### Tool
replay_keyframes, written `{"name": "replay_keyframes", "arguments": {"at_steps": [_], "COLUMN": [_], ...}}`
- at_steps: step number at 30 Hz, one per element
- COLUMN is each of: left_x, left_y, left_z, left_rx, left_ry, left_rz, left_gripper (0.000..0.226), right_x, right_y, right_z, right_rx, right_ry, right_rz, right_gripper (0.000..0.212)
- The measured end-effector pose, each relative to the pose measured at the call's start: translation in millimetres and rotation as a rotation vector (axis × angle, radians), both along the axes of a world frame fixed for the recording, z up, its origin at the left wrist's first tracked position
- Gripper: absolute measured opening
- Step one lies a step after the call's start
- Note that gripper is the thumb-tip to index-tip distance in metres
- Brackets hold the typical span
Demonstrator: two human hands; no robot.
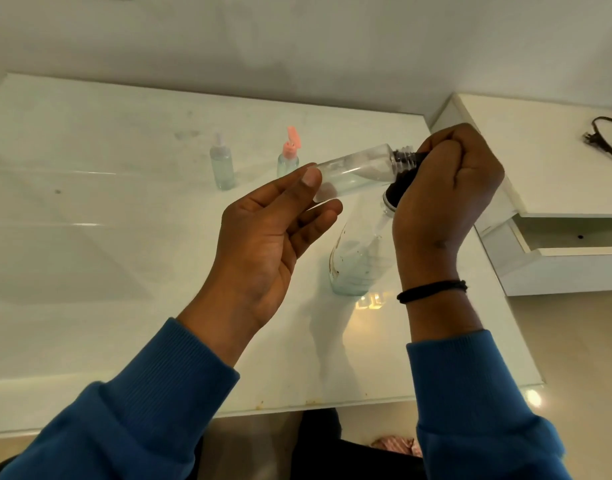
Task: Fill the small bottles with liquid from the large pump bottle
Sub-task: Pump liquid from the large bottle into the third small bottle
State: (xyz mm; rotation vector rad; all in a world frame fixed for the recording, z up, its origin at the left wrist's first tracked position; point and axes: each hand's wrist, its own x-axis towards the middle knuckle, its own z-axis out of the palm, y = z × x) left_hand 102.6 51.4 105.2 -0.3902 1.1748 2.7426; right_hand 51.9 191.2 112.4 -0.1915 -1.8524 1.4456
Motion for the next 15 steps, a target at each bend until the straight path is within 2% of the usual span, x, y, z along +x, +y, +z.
{"name": "replay_keyframes", "arguments": {"at_steps": [6,11,15], "left_x": [0.9,0.6,0.6], "left_y": [0.9,0.3,1.2], "left_z": [1.4,0.2,0.9], "left_rx": [-0.002,-0.005,-0.007], "left_ry": [0.01,0.0,0.007], "left_rz": [-0.011,-0.003,-0.014], "left_gripper": [0.039,0.036,0.036], "right_x": [0.7,0.8,1.7], "right_y": [5.5,-0.2,4.4], "right_z": [6.4,0.9,6.5], "right_rx": [0.053,-0.016,0.057], "right_ry": [-0.029,-0.035,-0.031], "right_rz": [-0.013,0.019,-0.005], "right_gripper": [0.024,0.027,0.026]}}
